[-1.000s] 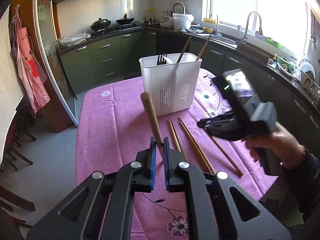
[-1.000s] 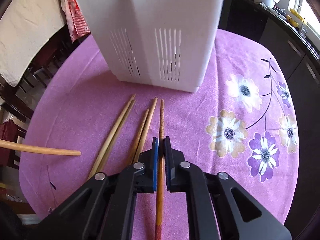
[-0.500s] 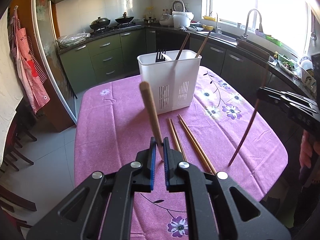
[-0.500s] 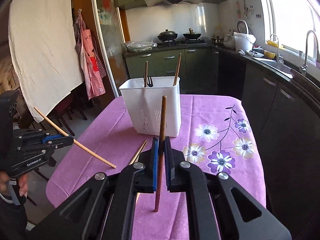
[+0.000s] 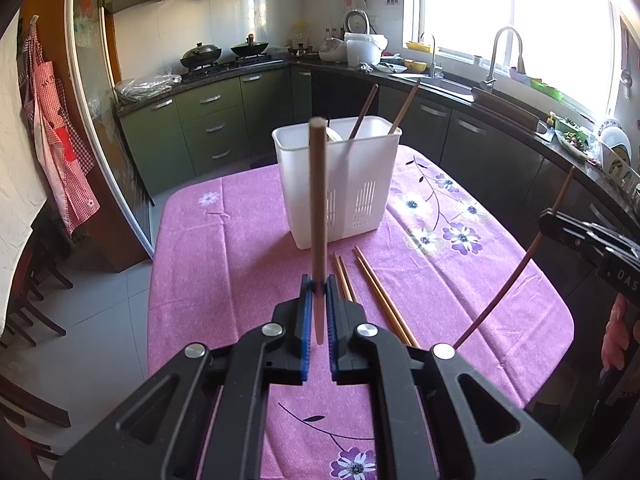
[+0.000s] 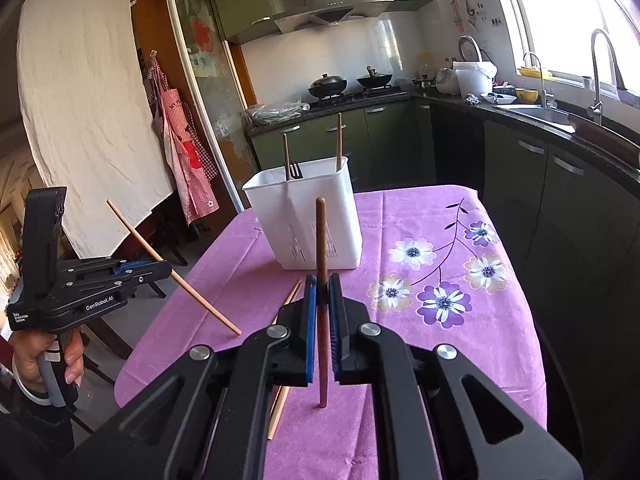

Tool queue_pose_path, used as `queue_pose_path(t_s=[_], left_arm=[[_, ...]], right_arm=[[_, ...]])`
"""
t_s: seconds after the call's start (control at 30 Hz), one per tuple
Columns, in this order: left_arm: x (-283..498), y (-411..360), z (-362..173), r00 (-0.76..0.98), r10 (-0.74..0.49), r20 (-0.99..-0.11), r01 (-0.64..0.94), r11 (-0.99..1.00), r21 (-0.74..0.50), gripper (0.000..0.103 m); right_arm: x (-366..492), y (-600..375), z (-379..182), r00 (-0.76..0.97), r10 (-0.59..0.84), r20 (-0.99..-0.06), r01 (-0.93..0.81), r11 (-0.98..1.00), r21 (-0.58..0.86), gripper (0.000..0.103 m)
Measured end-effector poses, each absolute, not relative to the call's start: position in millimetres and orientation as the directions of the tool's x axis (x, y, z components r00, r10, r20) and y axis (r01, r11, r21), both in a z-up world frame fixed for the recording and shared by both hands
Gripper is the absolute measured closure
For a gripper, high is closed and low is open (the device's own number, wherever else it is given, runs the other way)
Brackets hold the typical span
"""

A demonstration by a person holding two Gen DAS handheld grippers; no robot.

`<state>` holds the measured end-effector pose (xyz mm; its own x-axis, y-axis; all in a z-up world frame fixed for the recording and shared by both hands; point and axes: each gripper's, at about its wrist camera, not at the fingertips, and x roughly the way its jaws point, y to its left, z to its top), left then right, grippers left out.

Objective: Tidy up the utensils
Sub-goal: 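Carry both chopsticks over the white caddy and open the left tool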

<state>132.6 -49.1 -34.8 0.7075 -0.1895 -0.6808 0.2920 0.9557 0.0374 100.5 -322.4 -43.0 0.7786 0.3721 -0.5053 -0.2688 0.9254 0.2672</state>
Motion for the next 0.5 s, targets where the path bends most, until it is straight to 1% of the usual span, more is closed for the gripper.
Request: queue_pose_path(t_s=[0.13,0.27,0.37,0.5], left_arm=[[134.2,-51.7,-21.2,0.716,-0.201,-0.669,0.306,0.951,0.041,0.096],[140.4,-54.4,6.8,0.736,-0.215,-0.642,0.321,0.946,0.051,0.096],[151.7,-57.4,38.5,0.762,-0.232,-0.605,0.328,0.943,0.051,0.096],[176.9,-62.5,79.7,0.816,-0.231,-0.530,0.305,0.951,0.056,0.096]], right_arm=[[99.9,-324.4,-44.1,0.780,0.369,-0.505,-0.262,0.926,0.272,0.096],[97.3,-325.0,-44.1,0.781,0.369,-0.503,-0.261,0.926,0.274,0.096],[95.3,-326.9,-45.3,0.783,0.371,-0.499,-0.258,0.924,0.282,0.096],[93.2,-328.9,-46.3,0.785,0.372,-0.495,-0.257,0.923,0.286,0.096]])
